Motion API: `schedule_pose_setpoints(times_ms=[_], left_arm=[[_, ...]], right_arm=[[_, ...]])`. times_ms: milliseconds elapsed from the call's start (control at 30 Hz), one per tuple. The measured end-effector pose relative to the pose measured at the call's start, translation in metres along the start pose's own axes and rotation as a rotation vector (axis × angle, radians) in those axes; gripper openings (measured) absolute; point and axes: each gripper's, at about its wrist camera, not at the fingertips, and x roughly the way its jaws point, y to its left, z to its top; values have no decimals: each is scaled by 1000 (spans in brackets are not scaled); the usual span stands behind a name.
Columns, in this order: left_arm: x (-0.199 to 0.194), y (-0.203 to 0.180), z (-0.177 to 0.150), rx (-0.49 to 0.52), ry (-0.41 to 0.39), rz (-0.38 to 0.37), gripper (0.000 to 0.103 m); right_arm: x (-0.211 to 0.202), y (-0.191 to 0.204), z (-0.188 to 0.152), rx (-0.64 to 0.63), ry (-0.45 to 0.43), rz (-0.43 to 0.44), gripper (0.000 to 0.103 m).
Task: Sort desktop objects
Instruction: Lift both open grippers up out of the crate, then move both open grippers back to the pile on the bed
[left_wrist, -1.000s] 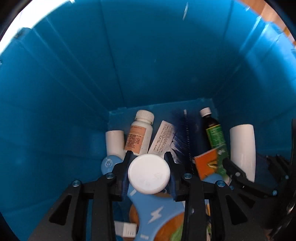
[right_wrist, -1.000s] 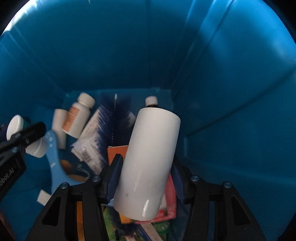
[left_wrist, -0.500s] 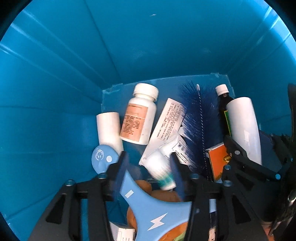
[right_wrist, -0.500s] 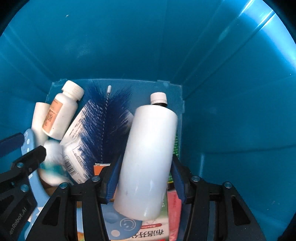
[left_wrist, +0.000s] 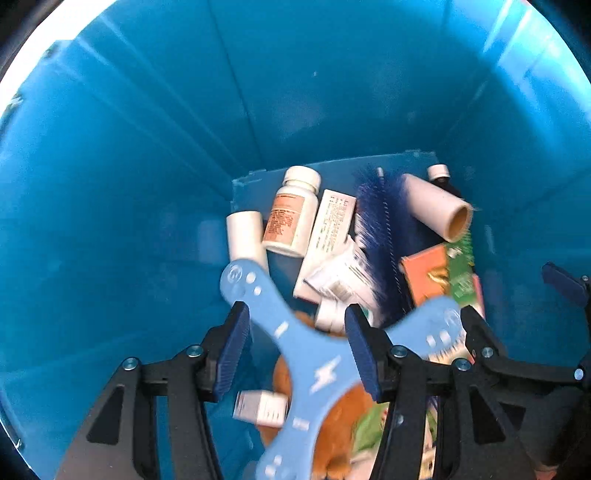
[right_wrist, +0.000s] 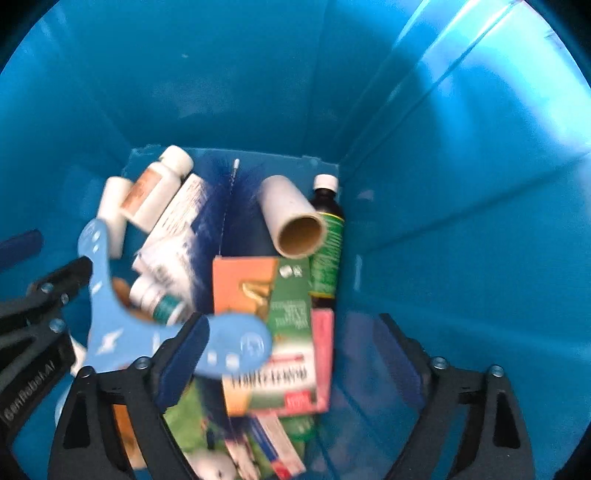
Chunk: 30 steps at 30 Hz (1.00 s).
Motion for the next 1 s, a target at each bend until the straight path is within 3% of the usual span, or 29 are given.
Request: schedule_pose_setpoints(times_ms=[133,533,633,1000], left_arm=[[-42,13,-23,-1,-32,-36,53],[-165,32,-121,18,-217,-97,53],[-185,35,-149,25,-260,-104,53],[-209,80,-240,-36,-395,-81,53]], right_arm=[[-45,-5,-7,-25,-24,16,100],[-161,21,-97,-21,-158,29,103],[-182,37,-122,-50,-206,15,103],[-234,104,-192,-126,-349,121,103]])
